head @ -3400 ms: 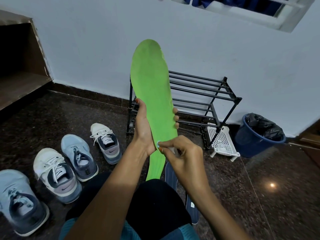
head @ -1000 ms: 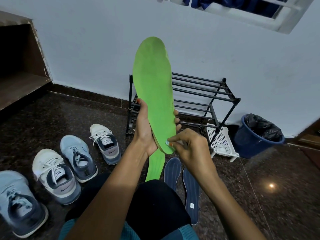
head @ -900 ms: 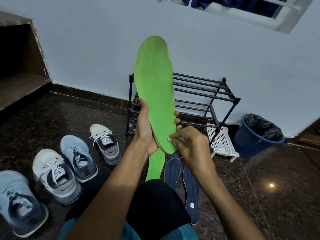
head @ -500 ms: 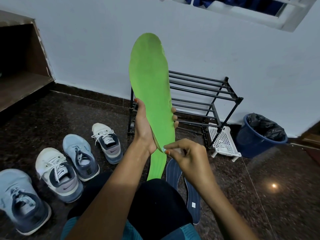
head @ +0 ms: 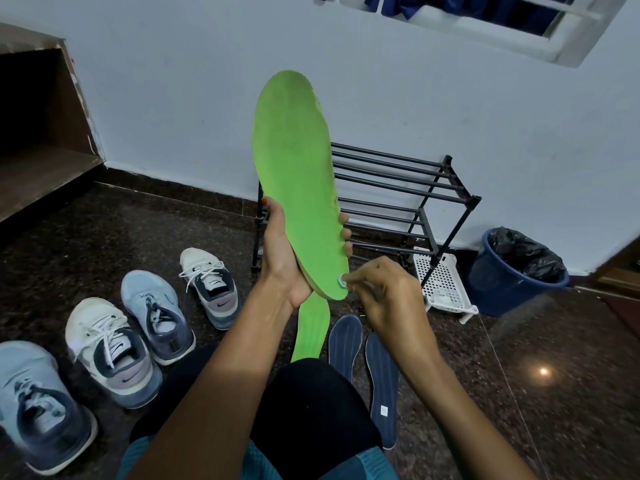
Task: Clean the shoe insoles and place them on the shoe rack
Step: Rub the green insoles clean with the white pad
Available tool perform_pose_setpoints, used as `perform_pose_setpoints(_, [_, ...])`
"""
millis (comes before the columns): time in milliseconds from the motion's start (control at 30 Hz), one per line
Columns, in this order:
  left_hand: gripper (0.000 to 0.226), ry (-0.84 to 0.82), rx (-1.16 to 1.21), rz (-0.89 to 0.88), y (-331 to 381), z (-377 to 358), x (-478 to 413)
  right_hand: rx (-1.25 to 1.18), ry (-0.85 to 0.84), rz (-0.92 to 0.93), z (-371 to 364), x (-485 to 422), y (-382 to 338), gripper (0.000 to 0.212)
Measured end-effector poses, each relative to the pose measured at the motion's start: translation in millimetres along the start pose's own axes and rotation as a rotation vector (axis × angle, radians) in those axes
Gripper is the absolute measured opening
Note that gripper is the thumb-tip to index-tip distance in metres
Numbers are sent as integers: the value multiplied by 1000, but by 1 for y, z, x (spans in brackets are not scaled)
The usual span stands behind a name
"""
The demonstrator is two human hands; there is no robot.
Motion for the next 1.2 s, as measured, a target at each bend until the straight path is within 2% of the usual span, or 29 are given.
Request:
perform_pose_setpoints(233, [84,26,-9,-9,-2,1,0,-82,-4,-27,-10,13,-7,14])
perform_pose_setpoints(367, [85,24,0,-8,-1,1,0,-214,-35,-55,-17,18,-16,14])
perform_pose_setpoints(533, [86,6,-31,31,-5,-1,0,-101,-36,-18,-13,11,-10,13])
perform_pose_setpoints(800, [85,34,-103,43,-6,-1,1,123,75,57,-13,-6,-2,13])
perform_pose_setpoints(900, [86,27,-75,51,-8,-2,1,108,73,59,-16,-2,-3,12])
perform_pose_setpoints(1067, [87,29,-23,62,-7,1,0,-57,-2,32,-19,11,-8,12])
perform_pose_setpoints(1200, [87,26,-41,72,-7,0,0,-48,5,31,-15,7,-7,11])
Point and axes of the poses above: each hand's wrist, its own x-axis away from the middle knuckle, its own z-axis out of the back of the hand, y = z × x, the point moved 5 cm from there along -x, towards the middle knuckle, and after that the axes turned 9 degrees about z, right-handed, at the moved point
